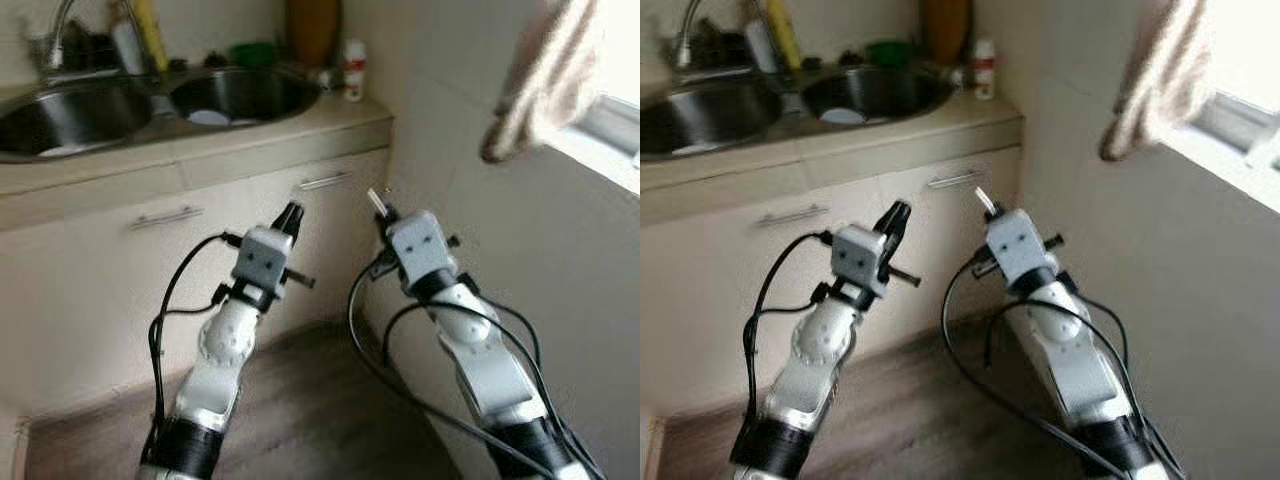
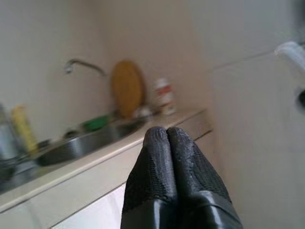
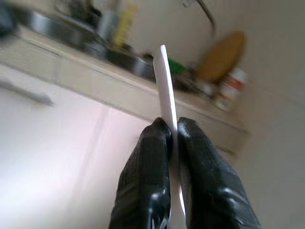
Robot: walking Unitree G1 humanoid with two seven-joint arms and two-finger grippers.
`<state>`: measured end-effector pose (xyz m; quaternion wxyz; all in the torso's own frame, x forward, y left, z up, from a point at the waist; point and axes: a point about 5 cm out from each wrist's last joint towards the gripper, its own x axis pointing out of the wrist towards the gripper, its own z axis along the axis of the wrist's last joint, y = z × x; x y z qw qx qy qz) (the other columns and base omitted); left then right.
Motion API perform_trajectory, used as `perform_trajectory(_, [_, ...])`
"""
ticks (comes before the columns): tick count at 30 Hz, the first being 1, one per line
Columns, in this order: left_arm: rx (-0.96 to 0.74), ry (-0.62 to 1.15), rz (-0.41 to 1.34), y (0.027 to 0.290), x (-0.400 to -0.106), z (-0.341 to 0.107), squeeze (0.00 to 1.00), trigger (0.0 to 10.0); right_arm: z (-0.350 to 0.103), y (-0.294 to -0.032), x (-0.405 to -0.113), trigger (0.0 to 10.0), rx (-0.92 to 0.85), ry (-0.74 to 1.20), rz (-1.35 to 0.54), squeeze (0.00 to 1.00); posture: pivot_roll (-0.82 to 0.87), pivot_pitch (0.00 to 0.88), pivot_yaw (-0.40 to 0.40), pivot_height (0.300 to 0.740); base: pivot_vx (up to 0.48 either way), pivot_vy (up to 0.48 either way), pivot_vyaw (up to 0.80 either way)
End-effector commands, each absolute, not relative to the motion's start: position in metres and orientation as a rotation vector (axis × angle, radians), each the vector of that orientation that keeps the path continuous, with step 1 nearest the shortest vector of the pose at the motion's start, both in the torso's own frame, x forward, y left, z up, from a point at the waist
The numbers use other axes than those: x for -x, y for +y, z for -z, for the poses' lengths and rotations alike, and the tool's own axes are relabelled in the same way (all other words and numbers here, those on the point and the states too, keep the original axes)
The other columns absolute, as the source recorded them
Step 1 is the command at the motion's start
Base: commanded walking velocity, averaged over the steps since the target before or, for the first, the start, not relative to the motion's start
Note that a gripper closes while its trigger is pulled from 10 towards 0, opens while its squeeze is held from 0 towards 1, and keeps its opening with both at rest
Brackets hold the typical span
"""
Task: Kitchen organization
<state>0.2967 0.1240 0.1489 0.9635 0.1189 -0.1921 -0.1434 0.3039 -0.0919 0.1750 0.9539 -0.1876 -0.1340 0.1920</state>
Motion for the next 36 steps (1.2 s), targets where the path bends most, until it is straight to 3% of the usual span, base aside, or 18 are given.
perform_trajectory(1, [-0.225,-0.414,0.336,0.109,-0.297,-0.154,0.0,10.0,-0.177,-0.106,-0.305,10.0,0.425,-0.277,-0.364,0.0,-0.08,0.0,-0.026,0.74,0.334,0.0,0.8])
perform_trajectory(28, [-0.235,-0.428,0.316,0.112,-0.299,-0.159,0.0,10.0,-0.188,-0.103,-0.309,10.0,0.373,-0.328,-0.365,0.0,-0.07,0.0,-0.03,0.74,0.355,0.0,0.66])
perform_trajectory(36, [-0.233,-0.429,0.318,0.111,-0.299,-0.159,0.0,10.0,-0.212,-0.1,-0.309,10.0,0.337,-0.416,-0.35,0.0,-0.08,0.0,-0.027,0.74,0.37,0.0,0.0])
